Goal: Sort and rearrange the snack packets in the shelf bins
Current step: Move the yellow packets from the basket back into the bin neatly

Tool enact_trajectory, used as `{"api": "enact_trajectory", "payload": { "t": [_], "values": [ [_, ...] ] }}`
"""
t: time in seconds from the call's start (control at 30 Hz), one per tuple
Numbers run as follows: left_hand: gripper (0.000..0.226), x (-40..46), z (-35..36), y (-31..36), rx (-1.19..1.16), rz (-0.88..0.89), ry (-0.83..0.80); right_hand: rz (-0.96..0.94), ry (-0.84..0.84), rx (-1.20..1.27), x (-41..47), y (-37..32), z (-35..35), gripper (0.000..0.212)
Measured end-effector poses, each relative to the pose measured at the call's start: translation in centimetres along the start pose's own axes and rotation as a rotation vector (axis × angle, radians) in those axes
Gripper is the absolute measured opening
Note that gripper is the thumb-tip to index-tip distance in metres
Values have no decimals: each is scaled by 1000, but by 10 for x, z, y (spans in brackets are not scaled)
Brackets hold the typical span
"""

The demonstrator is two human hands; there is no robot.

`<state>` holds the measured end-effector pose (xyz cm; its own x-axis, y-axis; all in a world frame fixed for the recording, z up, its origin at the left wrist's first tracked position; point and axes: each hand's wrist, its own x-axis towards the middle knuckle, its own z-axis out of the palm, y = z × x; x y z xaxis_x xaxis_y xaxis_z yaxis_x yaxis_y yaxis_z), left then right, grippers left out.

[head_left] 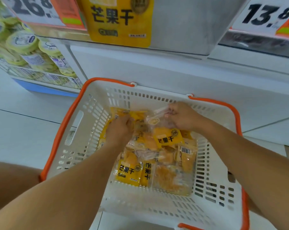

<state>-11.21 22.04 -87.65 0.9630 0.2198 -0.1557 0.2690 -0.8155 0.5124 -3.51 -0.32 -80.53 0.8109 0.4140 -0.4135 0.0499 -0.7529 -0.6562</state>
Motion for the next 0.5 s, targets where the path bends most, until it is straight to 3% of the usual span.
{"api": "enact_trajectory", "payload": {
  "t": [0.07, 0.13, 0.27, 0.37, 0.5],
  "values": [
    [32, 11, -18, 17, -370, -153, -15, 85, -178, 232, -7, 14, -1, 12],
    [26, 20, -31, 37, -757, -353, -141, 111, -349, 529, -18, 28, 1, 24],
    [21, 13, -33, 54, -1003, -553, -375, 254, -179, 1051, -35, 39, 20, 14],
    [25, 0, -27, 53, -843, -554, -536, 307, -115, 939, -35, 40, 36, 14],
    [28, -6, -25, 44, -170, -277, -728, 124, 4, 303, -39, 24, 44, 14]
  ]
}}
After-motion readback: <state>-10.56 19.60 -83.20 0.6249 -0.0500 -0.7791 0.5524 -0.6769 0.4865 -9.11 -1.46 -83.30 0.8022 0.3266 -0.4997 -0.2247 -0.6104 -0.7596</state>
